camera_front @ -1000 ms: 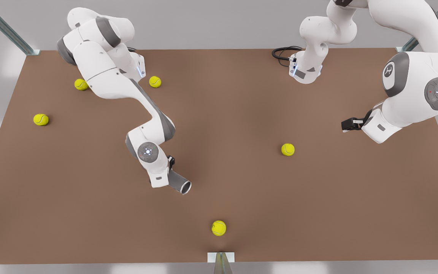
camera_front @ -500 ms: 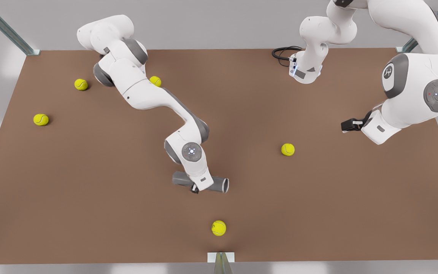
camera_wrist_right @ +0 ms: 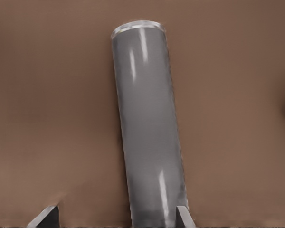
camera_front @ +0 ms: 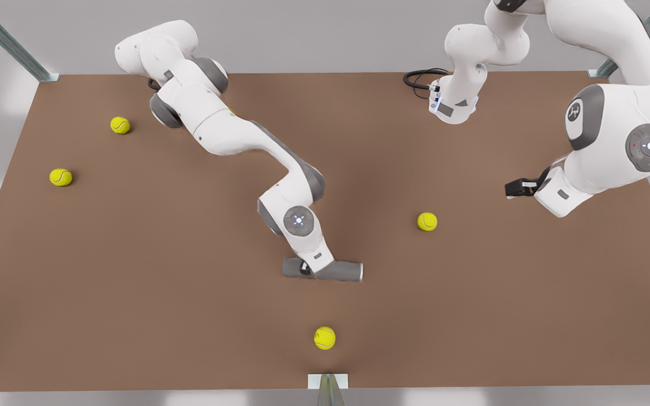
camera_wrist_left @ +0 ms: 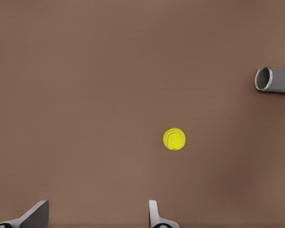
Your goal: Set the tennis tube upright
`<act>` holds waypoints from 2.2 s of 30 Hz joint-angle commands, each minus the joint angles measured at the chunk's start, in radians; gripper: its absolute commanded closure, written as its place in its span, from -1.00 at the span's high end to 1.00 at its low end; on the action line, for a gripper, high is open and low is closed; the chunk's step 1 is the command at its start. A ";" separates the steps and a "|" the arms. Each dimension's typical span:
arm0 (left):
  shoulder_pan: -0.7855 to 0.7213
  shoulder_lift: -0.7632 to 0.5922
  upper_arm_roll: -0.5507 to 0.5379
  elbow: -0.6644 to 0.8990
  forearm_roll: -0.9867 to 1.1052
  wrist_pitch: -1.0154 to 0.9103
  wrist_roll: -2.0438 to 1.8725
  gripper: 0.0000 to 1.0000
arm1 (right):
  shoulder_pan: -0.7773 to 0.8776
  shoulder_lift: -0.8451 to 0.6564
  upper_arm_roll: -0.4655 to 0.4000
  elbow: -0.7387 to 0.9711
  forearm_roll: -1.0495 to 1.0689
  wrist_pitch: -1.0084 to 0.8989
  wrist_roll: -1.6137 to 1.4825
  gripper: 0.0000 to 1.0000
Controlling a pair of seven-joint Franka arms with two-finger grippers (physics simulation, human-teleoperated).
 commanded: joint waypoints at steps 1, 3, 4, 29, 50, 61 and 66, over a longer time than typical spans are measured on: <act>0.000 0.001 0.000 0.000 -0.005 0.003 0.000 1.00 | -0.033 -0.027 0.004 -0.004 0.000 -0.037 0.021 1.00; 0.030 0.070 0.002 0.000 -0.152 0.059 0.011 1.00 | -0.166 -0.244 -0.018 -0.013 -0.121 -0.280 0.191 1.00; 0.032 0.101 0.002 0.000 -0.211 0.089 0.031 1.00 | -0.243 -0.341 -0.014 -0.063 -0.123 -0.356 0.438 1.00; -0.045 0.779 -0.244 0.016 -1.352 0.658 0.551 1.00 | -0.539 -0.890 -0.106 -0.692 0.045 -0.116 0.489 1.00; -0.063 0.773 -0.276 -0.008 -1.350 0.599 0.574 1.00 | -0.551 -0.712 -0.111 -0.499 0.081 -0.320 0.535 1.00; -0.063 0.778 -0.290 -0.030 -1.350 0.595 0.591 0.56 | -0.548 -0.703 -0.110 -0.499 0.106 -0.343 0.526 1.00; -0.063 0.778 -0.293 -0.030 -1.350 0.593 0.586 0.25 | -0.554 -0.703 -0.110 -0.499 0.106 -0.344 0.528 1.00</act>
